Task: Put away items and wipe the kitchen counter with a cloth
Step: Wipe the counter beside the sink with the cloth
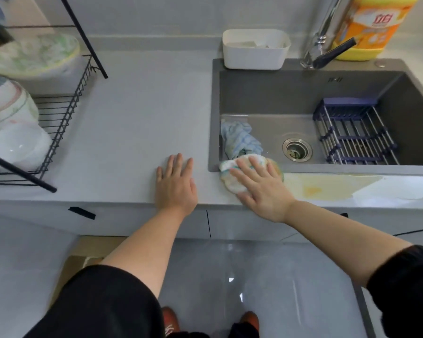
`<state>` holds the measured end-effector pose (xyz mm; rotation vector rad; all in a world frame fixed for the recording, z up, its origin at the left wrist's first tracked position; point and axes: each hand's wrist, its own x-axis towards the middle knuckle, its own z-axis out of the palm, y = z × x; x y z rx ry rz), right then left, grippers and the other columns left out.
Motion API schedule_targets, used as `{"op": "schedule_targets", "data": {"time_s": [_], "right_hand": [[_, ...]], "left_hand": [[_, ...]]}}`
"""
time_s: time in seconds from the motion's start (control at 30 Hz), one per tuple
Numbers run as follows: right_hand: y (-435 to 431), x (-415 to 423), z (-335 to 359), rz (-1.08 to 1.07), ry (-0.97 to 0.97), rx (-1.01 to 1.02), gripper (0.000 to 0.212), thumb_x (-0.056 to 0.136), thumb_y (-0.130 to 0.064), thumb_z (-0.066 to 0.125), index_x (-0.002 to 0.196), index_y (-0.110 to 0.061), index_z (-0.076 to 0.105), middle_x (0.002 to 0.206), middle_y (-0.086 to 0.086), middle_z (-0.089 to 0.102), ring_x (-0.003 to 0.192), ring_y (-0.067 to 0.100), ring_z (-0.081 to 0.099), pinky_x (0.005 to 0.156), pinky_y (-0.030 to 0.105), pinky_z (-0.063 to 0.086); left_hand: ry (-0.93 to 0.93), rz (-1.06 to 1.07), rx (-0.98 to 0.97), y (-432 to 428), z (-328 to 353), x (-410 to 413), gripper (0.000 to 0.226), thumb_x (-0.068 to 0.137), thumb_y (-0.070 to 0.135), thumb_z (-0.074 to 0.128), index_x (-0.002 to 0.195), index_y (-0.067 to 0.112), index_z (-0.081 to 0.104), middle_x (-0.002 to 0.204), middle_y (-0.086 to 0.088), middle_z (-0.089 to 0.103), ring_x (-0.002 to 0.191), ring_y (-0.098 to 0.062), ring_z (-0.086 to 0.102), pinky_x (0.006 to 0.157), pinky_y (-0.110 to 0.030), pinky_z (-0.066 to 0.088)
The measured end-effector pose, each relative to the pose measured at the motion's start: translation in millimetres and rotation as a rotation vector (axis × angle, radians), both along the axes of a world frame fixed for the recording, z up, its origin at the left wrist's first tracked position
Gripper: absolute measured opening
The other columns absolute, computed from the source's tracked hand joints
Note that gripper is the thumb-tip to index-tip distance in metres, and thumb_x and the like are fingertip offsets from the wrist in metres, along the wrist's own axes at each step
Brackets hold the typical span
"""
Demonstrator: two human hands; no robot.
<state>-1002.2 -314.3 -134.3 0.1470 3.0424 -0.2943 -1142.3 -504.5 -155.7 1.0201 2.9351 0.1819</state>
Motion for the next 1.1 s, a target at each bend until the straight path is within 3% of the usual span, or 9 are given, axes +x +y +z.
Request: {"op": "schedule_targets", "data": {"time_s": [0.17,0.27,0.37,0.57,0.67,0.77,0.9,1.0,1.1], "right_hand": [[-27,-35,0,0.021,-0.015,0.011,0.071,0.079,-0.048,0.011,0.146,-0.035,0.031,0.159,-0.004,0.016,0.146,0.030,0.011,0.112,0.055,0.010],[0,-8,-1,0.051,0.005,0.008,0.066,0.079,-0.042,0.020,0.141,-0.031,0.040,0.156,-0.003,0.025,0.144,0.030,0.020,0.107,0.055,0.020],[52,41,-6,-0.108,0.083,0.051,0.063,0.076,-0.038,0.031,0.135,-0.026,0.049,0.150,0.003,0.038,0.138,0.033,0.035,0.099,0.058,0.030],[46,45,-5,-0.467,0.005,0.009,0.072,0.076,-0.043,0.015,0.145,-0.031,0.031,0.158,-0.001,0.016,0.145,0.030,0.009,0.110,0.062,0.008],[7,3,-1,-0.284,-0.021,-0.007,0.075,0.076,-0.046,0.006,0.148,-0.034,0.023,0.160,-0.002,0.011,0.145,0.032,0.006,0.110,0.062,0.006],[-17,-32,0,-0.167,-0.029,-0.020,0.057,0.092,-0.039,0.023,0.149,-0.035,0.018,0.160,-0.001,0.010,0.145,0.031,0.005,0.113,0.061,0.001],[-19,-44,5,-0.140,-0.103,-0.034,0.058,0.095,-0.036,0.028,0.150,-0.035,0.010,0.160,-0.002,0.003,0.146,0.030,0.001,0.113,0.061,-0.003],[-19,-45,21,-0.116,-0.192,0.013,0.056,0.097,-0.043,0.025,0.150,-0.033,0.009,0.160,0.000,-0.005,0.147,0.028,-0.006,0.113,0.060,-0.005],[-36,-58,44,-0.095,-0.118,0.003,0.055,0.099,-0.044,0.025,0.150,-0.025,0.018,0.160,0.003,-0.004,0.147,0.023,-0.007,0.115,0.055,-0.002]], "left_hand": [[0.004,0.010,0.048,0,0,-1,0.065,0.084,0.033,0.016,0.139,0.015,0.047,0.149,-0.011,0.039,0.139,-0.030,0.032,0.108,-0.054,0.027],[0.004,0.019,0.029,1,3,1,0.061,0.086,0.027,0.022,0.142,0.016,0.043,0.151,-0.010,0.035,0.141,-0.029,0.028,0.111,-0.053,0.024],[-0.003,0.020,0.005,2,5,3,0.061,0.086,0.025,0.024,0.144,0.016,0.039,0.153,-0.009,0.031,0.143,-0.028,0.024,0.113,-0.052,0.020],[-0.012,0.012,-0.016,1,4,2,0.062,0.086,0.028,0.020,0.144,0.015,0.038,0.153,-0.010,0.031,0.143,-0.029,0.023,0.113,-0.053,0.021],[-0.013,0.015,-0.018,1,3,1,0.062,0.086,0.028,0.021,0.144,0.016,0.039,0.153,-0.010,0.032,0.143,-0.028,0.024,0.113,-0.052,0.021],[-0.007,0.006,0.006,0,2,0,0.065,0.084,0.031,0.018,0.140,0.015,0.045,0.149,-0.011,0.038,0.140,-0.030,0.031,0.109,-0.053,0.026],[-0.050,0.000,0.007,1,6,0,0.064,0.084,0.031,0.019,0.142,0.016,0.042,0.152,-0.009,0.034,0.142,-0.028,0.027,0.111,-0.051,0.023],[-0.168,0.016,0.048,0,14,-2,0.056,0.091,0.025,0.027,0.146,0.016,0.034,0.157,-0.006,0.021,0.146,-0.022,0.014,0.115,-0.042,0.010],[-0.300,0.054,0.193,-16,34,-11,0.050,0.095,0.014,0.045,0.145,0.010,0.037,0.155,-0.007,0.026,0.144,-0.020,0.019,0.115,-0.028,0.010]]}}
